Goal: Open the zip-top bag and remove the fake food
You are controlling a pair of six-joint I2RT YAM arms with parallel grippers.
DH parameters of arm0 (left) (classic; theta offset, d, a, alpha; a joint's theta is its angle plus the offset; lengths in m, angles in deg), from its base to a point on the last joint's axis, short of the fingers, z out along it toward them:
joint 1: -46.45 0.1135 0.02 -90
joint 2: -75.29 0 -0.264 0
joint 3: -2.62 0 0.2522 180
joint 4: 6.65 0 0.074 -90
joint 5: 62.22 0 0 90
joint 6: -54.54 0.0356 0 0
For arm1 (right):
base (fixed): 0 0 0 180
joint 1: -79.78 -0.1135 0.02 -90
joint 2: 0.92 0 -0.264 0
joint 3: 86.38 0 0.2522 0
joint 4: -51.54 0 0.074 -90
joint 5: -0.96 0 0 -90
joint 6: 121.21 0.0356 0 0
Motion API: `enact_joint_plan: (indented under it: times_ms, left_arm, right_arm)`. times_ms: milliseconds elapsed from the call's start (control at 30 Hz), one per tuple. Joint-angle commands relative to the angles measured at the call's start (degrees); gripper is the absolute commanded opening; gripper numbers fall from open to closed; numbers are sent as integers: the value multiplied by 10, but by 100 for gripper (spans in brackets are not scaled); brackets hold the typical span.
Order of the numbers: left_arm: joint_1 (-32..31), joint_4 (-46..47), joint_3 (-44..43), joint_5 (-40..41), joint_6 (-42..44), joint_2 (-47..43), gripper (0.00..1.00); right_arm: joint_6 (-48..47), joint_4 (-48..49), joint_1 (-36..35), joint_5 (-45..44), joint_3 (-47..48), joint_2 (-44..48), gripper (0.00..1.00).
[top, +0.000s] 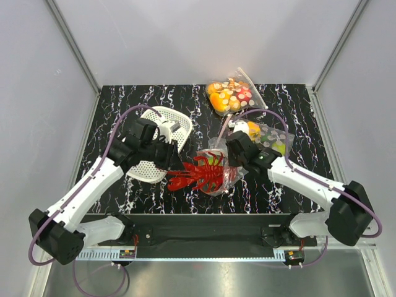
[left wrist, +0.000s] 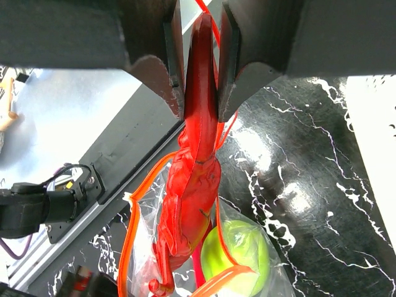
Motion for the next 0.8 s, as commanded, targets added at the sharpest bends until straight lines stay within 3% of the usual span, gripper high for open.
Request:
enact_joint_plan:
  times_ms: [0,33,167,467,767]
  left_arm:
    - [6,57,-14,-17,-13,2,0]
    - [5,61,-12,-14,-14,3,0]
    - [7,63,-9,-4,-18,21,0]
    - [15,75,-15,2,-21,30,0]
    - [20,72,-16,8,-22,24,0]
  right_arm:
    - [10,-19,4,1,-17,39,34]
    - [19,-20,4,2,-20,50,45]
    - [23,-18,3,35,-37,107,58]
    - [55,0,-55,71,-76,140,61]
    - [90,45,-97,97,-84,84,63]
